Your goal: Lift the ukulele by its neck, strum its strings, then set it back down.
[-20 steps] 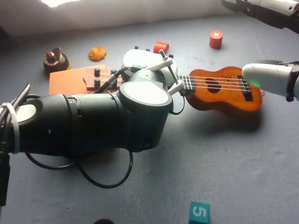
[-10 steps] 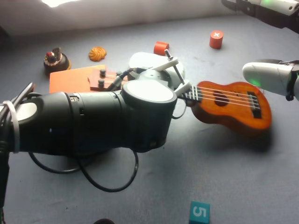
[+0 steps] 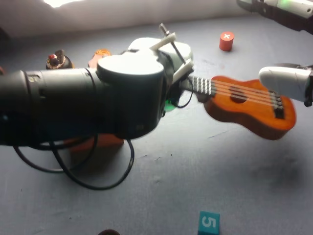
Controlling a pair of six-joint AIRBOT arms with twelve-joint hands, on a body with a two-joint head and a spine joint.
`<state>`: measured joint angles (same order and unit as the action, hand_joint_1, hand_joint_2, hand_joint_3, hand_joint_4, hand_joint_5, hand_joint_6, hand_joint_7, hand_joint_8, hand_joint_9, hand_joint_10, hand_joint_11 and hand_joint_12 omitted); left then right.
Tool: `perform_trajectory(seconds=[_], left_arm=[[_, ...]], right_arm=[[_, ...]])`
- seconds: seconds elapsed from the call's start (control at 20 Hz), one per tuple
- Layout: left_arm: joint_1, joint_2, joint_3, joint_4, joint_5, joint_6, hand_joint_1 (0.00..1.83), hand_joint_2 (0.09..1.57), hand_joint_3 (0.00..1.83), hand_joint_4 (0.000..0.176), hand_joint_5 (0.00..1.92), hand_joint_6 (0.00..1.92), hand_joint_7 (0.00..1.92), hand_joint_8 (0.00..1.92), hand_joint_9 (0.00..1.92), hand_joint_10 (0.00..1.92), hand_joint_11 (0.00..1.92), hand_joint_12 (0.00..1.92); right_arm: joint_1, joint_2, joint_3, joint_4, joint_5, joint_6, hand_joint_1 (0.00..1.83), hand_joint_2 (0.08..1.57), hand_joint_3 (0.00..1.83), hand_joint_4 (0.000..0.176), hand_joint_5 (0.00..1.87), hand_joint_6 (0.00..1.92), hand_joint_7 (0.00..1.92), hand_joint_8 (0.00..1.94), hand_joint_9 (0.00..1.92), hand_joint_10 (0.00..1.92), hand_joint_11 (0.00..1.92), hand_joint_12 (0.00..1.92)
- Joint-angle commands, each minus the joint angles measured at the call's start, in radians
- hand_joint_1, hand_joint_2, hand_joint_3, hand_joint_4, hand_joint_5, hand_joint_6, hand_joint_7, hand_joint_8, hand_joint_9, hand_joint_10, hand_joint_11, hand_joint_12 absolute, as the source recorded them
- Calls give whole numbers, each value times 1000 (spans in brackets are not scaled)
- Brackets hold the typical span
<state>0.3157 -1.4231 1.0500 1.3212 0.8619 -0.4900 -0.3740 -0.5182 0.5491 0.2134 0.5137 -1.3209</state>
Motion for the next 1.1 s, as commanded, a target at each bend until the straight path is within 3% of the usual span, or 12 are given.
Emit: perform_trajectory(seconds=[0.0,0.05,0.1,0.25,0.3,0.45,0.5,0.7,1.05], left_arm=[[-17,11,-5,66,-17,5,1558,1208,14,78,1284,1921,1407,1921,1480,1921,1543,1921],[-26,22,-11,59,-33,5,1558,1208,14,78,1284,1921,1407,1921,1480,1921,1543,1921],[-36,37,-21,53,-52,5,1559,1214,15,94,1269,1921,1411,1921,1488,1921,1558,1921],[-63,64,-46,32,-67,17,1541,1209,12,102,1266,1921,1406,1921,1491,1921,1562,1921],[-75,82,-63,22,-68,25,1538,1203,9,106,1280,1921,1404,1921,1489,1921,1557,1921],[-100,104,-79,4,-75,50,1547,1202,6,116,1311,1921,1409,1921,1501,1921,1575,1921],[-110,108,-81,-2,-85,68,1537,1211,9,131,1271,1921,1396,1921,1484,1921,1547,1921],[-139,113,-83,-34,-115,117,1551,1209,6,143,1318,1921,1384,1921,1474,1921,1545,1921],[-155,121,-86,-50,-120,118,1548,1209,3,174,1280,1921,1384,1921,1474,1921,1544,1921]], right_arm=[[8,8,2,-10,125,1,16,1325,1,0,69,1,87,1,76,4,0,262],[6,8,2,-3,127,-2,16,1325,1,0,69,1,87,1,76,4,0,262],[1,10,2,9,125,-4,2,1325,0,0,46,0,69,1,39,1,0,178],[-50,16,23,118,109,0,0,1325,1,0,38,1,58,1,32,2,0,116],[-47,13,54,192,110,19,0,1325,0,0,30,3,58,1,30,1,0,79],[-30,15,96,269,57,96,0,1330,2,0,4,0,47,0,16,2,3,22],[-27,15,107,270,13,135,0,1333,1,0,8,0,53,0,20,0,0,87],[42,9,127,270,-204,204,0,1326,0,0,2,0,55,1,36,8,0,49],[55,-6,125,244,-251,228,0,1320,0,0,6,2,41,1,26,2,0,0]])
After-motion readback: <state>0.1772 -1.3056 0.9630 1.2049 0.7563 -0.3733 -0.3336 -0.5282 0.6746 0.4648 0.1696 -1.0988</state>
